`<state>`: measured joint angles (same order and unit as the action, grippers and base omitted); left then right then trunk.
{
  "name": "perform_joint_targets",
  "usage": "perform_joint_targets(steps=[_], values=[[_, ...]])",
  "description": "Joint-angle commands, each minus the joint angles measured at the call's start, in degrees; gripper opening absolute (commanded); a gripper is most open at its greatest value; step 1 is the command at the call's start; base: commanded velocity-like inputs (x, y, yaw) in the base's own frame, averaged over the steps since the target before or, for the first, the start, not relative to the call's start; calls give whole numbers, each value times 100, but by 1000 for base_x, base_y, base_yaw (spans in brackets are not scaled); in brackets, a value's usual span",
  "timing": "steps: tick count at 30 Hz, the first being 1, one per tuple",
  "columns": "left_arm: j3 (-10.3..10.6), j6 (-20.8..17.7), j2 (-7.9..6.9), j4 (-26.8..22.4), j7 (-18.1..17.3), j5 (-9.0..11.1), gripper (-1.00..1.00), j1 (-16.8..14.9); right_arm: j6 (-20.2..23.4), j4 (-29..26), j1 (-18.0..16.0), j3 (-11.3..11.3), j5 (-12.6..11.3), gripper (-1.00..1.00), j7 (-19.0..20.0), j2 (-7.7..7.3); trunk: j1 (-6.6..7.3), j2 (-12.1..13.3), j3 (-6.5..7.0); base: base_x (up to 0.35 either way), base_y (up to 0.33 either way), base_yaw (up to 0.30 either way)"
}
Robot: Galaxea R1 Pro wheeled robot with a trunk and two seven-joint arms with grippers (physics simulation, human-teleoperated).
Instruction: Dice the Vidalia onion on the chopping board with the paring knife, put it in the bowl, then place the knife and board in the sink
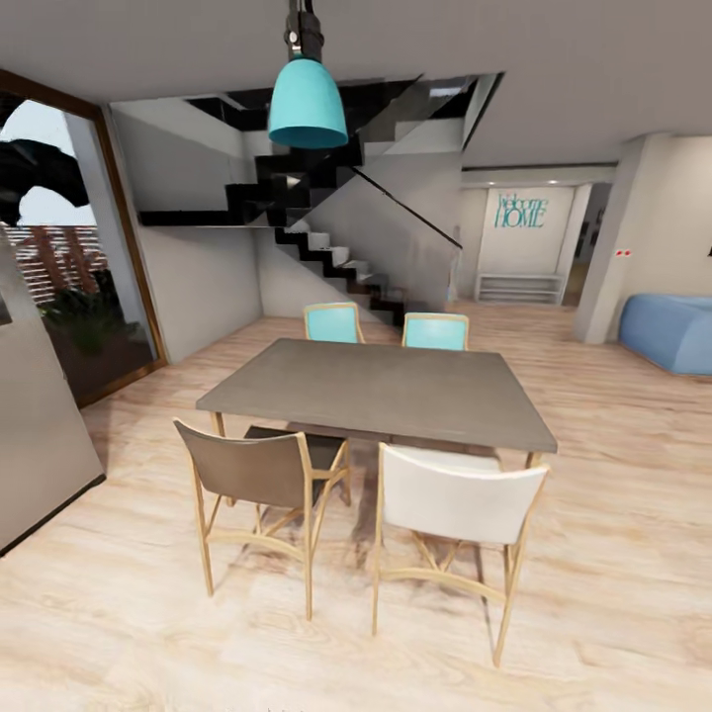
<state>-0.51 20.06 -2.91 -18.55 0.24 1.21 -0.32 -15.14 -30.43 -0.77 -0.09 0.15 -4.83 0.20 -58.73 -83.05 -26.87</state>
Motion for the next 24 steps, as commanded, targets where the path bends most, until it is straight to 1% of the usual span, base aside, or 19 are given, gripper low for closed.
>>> perform_joint_targets(steps=[1, 24], values=[[-2, 16, 1, 4, 2, 12, 100, -3, -16, 2, -2, 0, 2, 100, -18, 1, 0, -3, -6, 0, 0, 261], [5, 16, 1, 2, 2, 11, 100, -3, -16, 10, -2, 7, 2, 100, -18, 6, 0, -3, -6, 0, 0, 262]])
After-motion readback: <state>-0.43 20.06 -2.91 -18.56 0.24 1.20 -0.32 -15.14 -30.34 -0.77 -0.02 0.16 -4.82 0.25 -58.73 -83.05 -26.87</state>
